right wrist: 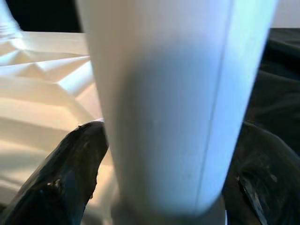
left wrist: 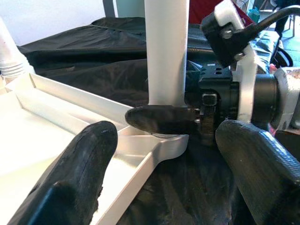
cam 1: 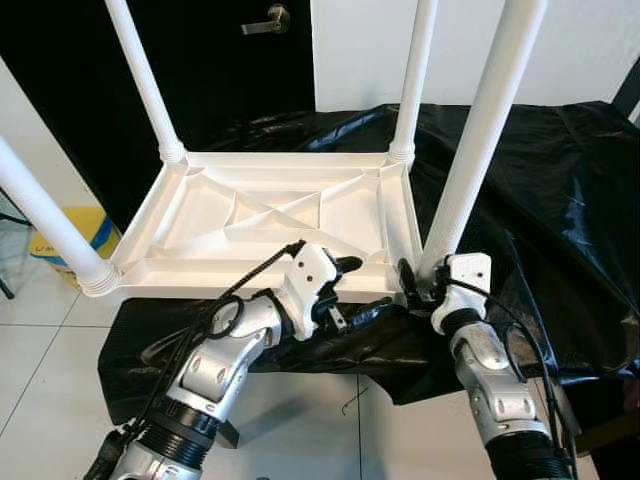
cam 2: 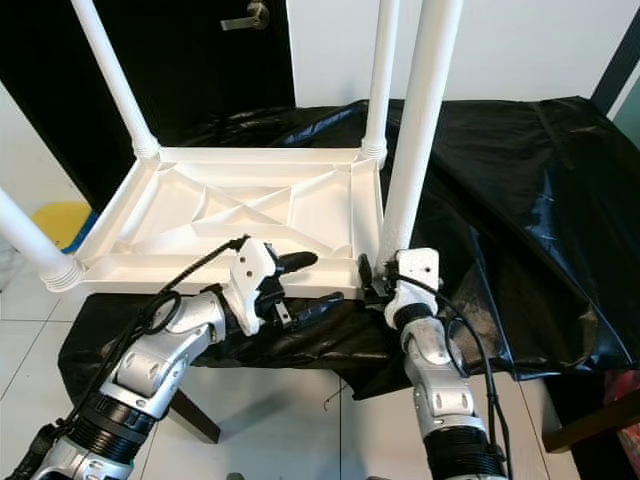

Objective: Building children table

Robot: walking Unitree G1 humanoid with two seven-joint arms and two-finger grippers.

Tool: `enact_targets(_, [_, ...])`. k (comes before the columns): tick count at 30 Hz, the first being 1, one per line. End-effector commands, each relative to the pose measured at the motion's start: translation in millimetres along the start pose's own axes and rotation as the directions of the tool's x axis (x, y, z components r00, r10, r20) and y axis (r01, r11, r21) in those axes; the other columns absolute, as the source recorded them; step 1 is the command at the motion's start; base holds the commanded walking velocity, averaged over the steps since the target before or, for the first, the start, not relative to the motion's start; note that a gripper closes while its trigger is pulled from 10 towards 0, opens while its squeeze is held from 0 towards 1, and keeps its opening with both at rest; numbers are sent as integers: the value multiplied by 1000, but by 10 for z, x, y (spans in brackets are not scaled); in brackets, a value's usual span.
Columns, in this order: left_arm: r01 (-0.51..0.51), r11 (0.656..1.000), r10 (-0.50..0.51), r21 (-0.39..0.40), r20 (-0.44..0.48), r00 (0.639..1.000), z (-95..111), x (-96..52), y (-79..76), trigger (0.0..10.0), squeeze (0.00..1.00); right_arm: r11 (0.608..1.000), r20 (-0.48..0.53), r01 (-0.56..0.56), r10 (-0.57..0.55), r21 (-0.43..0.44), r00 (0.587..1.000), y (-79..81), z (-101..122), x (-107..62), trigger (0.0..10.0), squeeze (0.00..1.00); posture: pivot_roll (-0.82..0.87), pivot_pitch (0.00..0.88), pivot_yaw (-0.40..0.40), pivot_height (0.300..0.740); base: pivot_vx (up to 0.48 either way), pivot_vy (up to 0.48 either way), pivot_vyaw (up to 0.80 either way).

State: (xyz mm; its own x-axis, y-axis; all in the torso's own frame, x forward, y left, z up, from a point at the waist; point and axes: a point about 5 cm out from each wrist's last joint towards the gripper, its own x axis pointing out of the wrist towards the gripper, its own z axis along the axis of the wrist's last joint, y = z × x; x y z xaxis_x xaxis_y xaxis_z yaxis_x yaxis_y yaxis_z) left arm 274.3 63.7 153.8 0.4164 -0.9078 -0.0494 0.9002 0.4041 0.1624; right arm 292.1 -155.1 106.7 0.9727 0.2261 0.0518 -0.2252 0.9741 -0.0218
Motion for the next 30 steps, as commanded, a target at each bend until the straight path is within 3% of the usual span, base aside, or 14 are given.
enact_targets(1, [8, 1000, -8, 0, -12, 1000, -7, -17, 10, 10000, 0, 990, -14, -137, 136, -19, 991, -18, 6, 11, 10000, 0, -112, 1, 17, 740, 0, 0, 0])
enact_targets(4, [9, 1000, -9, 1, -12, 1000, -6, -16, 12, 10000, 0, 983, -21, -181, 180, -36, 983, -36, 14, 15, 10000, 0, -112, 1, 17, 740, 0, 0, 0])
enact_targets(6, [10, 1000, -10, 2, -9, 1000, 3, -8, 22, 10000, 0, 948, -47, -303, 300, -93, 953, -85, 56, 103, 10000, 0, -114, 0, 19, 740, 0, 0, 0])
enact_targets(11, [17, 1000, -17, 7, -12, 1000, 1, -3, 16, 10000, 0, 923, -67, -362, 356, -133, 932, -82, 84, 214, 10000, 0, -107, 0, 16, 740, 0, 0, 0])
enact_targets(12, [18, 1000, -18, 7, -13, 1000, 2, -4, 14, 10000, 0, 916, -75, -378, 371, -136, 926, -83, 83, 233, 5725, 0, -104, 0, 14, 740, 0, 0, 0])
enact_targets(13, [18, 1000, -18, 7, -13, 1000, 2, -4, 14, 10000, 0, 916, -75, -378, 371, -136, 926, -83, 83, 233, 5725, 0, -104, 0, 14, 740, 0, 0, 0])
enact_targets(14, [17, 1000, -17, 9, -13, 1000, 5, -6, 14, 10000, 0, 911, -84, -389, 380, -139, 921, -88, 74, 243, 2549, 0, -99, 0, 11, 740, 0, 0, 0])
enact_targets(15, [12, 1000, -11, 9, -12, 1000, 8, -14, 20, 10000, 0, 904, -108, -402, 389, -149, 915, -104, 34, 237, 0, 0, -96, 0, 8, 740, 0, 0, 0])
enact_targets(23, [-3, 1000, 3, 7, -11, 1000, 9, -30, 22, 10000, 0, 896, -164, -420, 397, -145, 903, -154, -109, 180, 0, 0, -88, 0, 2, 740, 0, 0, 0])
enact_targets(30, [-7, 1000, 7, 1, -11, 1000, 1, -34, 14, 10000, 0, 917, -165, -383, 363, -110, 917, -184, -162, 151, 0, 0, -94, 5, 4, 740, 0, 0, 0])
